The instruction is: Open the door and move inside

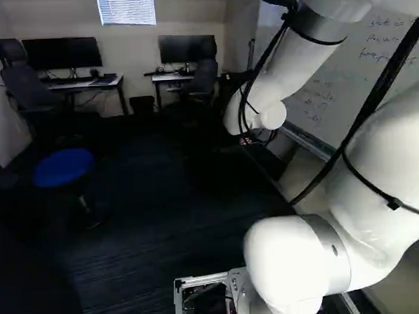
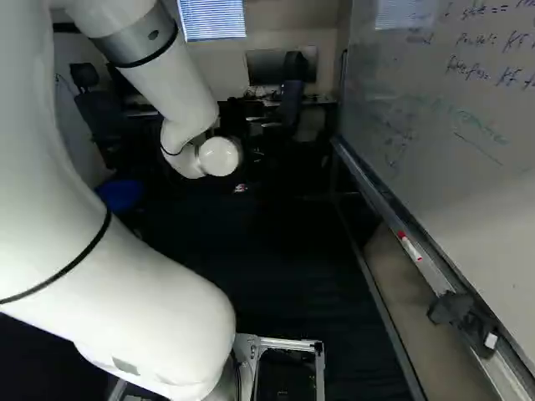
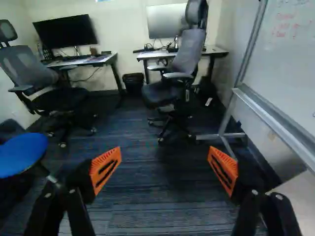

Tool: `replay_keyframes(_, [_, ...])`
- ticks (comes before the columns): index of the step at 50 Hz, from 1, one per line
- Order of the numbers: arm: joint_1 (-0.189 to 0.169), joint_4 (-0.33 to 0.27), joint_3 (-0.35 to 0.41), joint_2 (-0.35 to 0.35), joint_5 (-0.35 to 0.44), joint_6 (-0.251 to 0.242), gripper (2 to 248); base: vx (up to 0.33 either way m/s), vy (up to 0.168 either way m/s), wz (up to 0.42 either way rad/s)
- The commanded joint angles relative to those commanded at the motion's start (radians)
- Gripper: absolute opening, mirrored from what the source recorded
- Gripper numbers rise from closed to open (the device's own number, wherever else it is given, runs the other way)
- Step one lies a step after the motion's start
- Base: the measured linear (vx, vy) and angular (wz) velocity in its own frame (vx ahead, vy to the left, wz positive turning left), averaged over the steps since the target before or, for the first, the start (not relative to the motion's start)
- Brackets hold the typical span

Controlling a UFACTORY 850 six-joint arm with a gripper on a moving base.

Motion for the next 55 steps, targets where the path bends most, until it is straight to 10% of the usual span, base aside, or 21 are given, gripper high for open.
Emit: replay_keyframes(55, [0.0, 0.0, 0.0, 0.0, 0.0, 0.0, 247, 0.142, 0.017, 0.056])
